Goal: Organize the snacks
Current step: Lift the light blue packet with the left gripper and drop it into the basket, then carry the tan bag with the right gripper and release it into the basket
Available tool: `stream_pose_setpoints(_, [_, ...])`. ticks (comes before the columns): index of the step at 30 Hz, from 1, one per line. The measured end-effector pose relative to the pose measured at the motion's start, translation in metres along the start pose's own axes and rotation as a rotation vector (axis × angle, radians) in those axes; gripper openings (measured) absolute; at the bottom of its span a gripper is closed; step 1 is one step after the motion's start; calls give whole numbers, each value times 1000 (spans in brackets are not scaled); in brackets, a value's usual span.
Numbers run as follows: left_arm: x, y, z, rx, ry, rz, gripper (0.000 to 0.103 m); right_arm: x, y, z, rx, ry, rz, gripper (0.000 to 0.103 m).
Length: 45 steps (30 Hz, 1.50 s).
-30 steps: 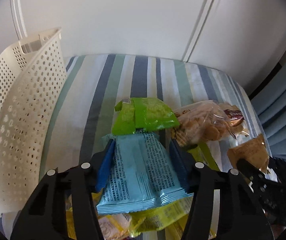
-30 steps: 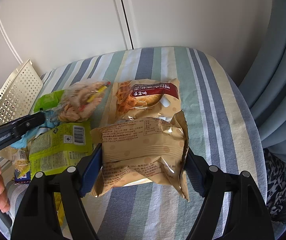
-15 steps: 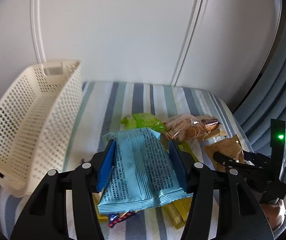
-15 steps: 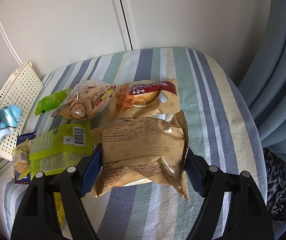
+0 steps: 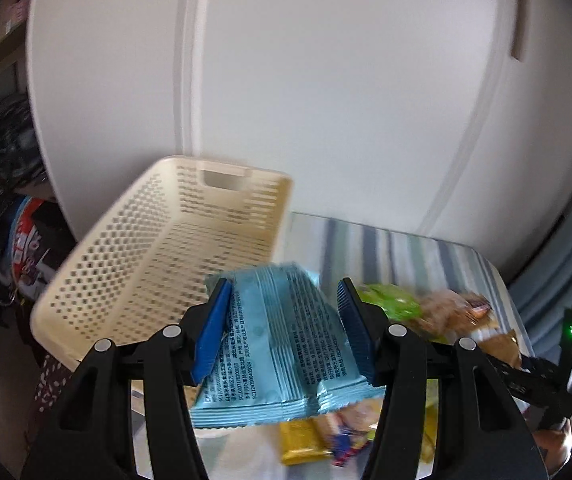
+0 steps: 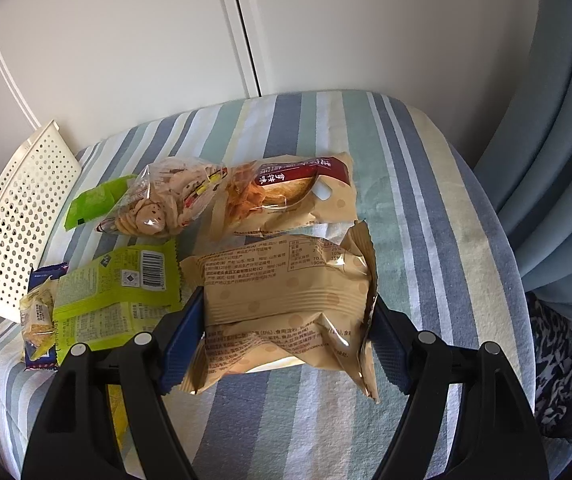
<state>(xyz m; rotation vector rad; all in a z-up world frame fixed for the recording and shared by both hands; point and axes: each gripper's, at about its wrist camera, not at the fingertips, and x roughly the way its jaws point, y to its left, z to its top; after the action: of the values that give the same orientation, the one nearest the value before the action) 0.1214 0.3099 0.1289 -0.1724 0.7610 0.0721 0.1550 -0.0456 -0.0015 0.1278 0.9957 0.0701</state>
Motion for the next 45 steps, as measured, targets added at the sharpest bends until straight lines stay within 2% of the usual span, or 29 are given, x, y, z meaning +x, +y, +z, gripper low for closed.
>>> stream_pose_setpoints(4, [1, 26, 6, -35, -19, 41, 56, 3, 1, 1, -1, 6, -6, 76])
stream_pose_setpoints(6, [5, 38, 7, -52, -7, 44, 59, 4, 2, 2, -2, 7, -12, 76])
stream_pose_setpoints(7, [7, 44, 8, -65, -1, 43, 74, 4, 2, 2, -2, 7, -15, 76])
stream_pose_setpoints(8, [8, 51, 8, -87, 1, 45, 99, 4, 2, 2, -2, 8, -17, 76])
stream_pose_setpoints(9, [7, 59, 7, -119, -13, 47, 101, 4, 2, 2, -3, 8, -18, 76])
stream_pose_setpoints(11, [3, 72, 3, -173, -49, 39, 101, 5, 3, 2, -1, 8, -20, 76])
stream_pose_setpoints(13, [5, 84, 1, -221, -44, 21, 101, 6, 2, 2, 3, 11, -22, 76])
stream_pose_setpoints(16, [10, 97, -6, -258, -39, 47, 101, 6, 2, 1, 8, 12, -28, 76])
stream_pose_setpoints(23, [14, 102, -12, -190, -46, 142, 101, 2, -2, 1, 16, -9, -17, 76])
stream_pose_setpoints(26, [13, 104, -15, -175, -59, 167, 101, -9, -1, 1, 16, -51, -27, 76])
stream_pose_setpoints(30, [13, 109, -18, -192, -54, 154, 101, -25, 6, 3, 39, -93, -8, 76])
stream_pose_setpoints(35, [15, 107, -19, -176, -42, 172, 101, -48, 42, 15, -1, -160, 20, 76])
stream_pose_setpoints(40, [12, 107, -20, -165, -45, 210, 101, -71, 110, 40, -100, -240, 96, 76])
stream_pose_setpoints(45, [6, 113, -19, -178, -71, 232, 101, -75, 179, 56, -189, -258, 185, 76])
